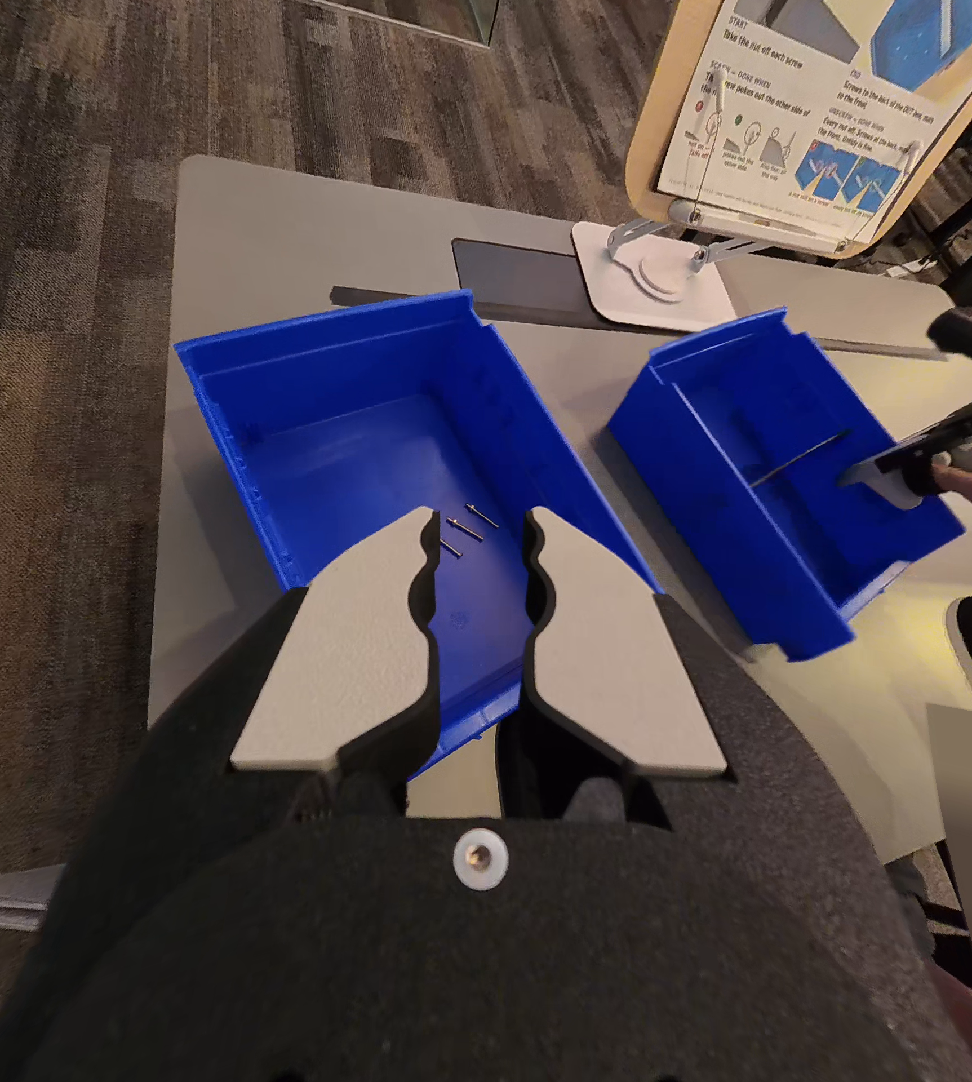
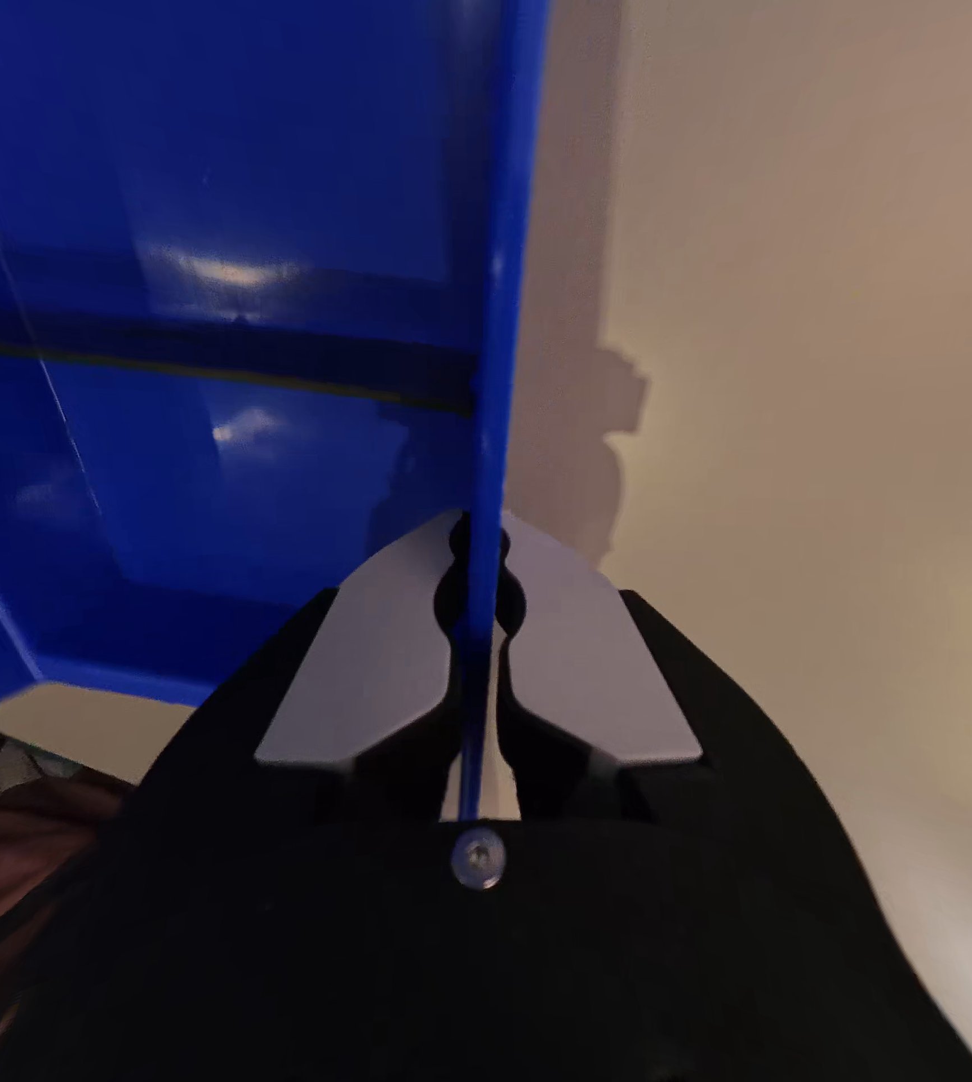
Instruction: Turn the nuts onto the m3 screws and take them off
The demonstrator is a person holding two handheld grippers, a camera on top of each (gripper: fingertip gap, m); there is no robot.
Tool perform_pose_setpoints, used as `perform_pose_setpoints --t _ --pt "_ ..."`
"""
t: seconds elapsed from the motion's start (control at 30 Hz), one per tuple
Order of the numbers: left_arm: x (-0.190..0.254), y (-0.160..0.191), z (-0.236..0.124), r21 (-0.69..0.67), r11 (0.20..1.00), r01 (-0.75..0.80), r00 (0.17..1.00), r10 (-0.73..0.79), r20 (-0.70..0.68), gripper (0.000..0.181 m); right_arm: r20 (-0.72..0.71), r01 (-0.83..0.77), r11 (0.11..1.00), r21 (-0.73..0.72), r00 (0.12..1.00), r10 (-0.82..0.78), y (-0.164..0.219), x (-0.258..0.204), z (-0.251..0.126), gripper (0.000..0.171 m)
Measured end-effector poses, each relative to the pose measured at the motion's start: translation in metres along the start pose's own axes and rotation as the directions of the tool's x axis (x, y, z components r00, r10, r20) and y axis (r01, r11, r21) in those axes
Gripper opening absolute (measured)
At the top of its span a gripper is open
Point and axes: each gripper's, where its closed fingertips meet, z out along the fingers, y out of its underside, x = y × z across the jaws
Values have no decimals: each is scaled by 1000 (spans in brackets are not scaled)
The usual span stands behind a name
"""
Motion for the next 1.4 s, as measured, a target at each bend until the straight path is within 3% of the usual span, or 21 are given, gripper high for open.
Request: perform_pose_setpoints --t 0.27,0.73,1.03,1.27,1.4 --pt "15 -2 14 -41 998 -48 999 49 6 27 17 -161 986 47 987 161 23 111 -19 8" --pt "21 -2 32 -105 991 -88 994 94 56 26 -48 -399 911 103 913 406 106 272 -51 7" --pt "-12 8 28 -120 993 6 993 9 119 27 -37 -265 957 119 962 271 129 294 -57 8" --pt "-43 17 24 -119 987 107 982 -86 171 31 -50 -294 943 154 951 305 134 297 -57 7" --pt "-58 25 30 -149 979 136 977 -108 184 44 -211 -197 966 167 950 230 137 307 -60 29"
